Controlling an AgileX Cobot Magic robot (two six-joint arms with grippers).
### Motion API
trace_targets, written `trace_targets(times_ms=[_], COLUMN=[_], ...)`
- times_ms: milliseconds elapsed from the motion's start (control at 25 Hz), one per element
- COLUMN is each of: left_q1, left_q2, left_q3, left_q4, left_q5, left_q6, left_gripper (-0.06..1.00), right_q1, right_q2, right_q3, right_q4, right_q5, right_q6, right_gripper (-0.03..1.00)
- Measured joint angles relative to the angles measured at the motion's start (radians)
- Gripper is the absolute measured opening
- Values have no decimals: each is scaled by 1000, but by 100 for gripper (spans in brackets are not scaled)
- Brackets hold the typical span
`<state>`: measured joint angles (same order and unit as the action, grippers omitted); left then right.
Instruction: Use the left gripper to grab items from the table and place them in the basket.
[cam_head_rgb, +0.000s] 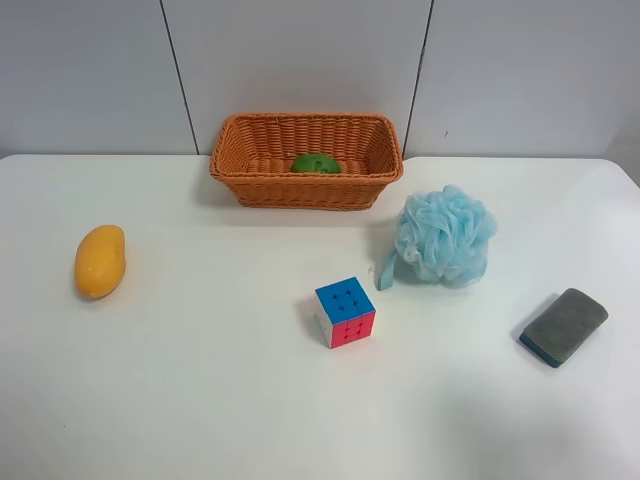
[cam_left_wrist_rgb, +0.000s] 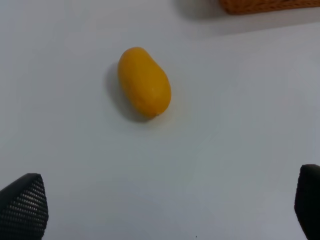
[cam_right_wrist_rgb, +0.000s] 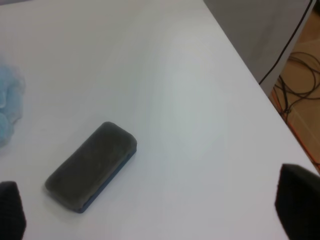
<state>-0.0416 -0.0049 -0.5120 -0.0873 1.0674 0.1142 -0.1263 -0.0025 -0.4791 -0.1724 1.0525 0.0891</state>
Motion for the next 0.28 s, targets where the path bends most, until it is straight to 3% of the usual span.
trace_targets(times_ms=[280], left_q1=[0], left_q2=[0], left_q3=[0], left_q4=[0], left_q5=[0], left_q6=[0], left_gripper=[99], right_q1=[0], right_q2=[0], right_q3=[0], right_q4=[0], right_q5=[0], right_q6=[0], right_gripper=[99])
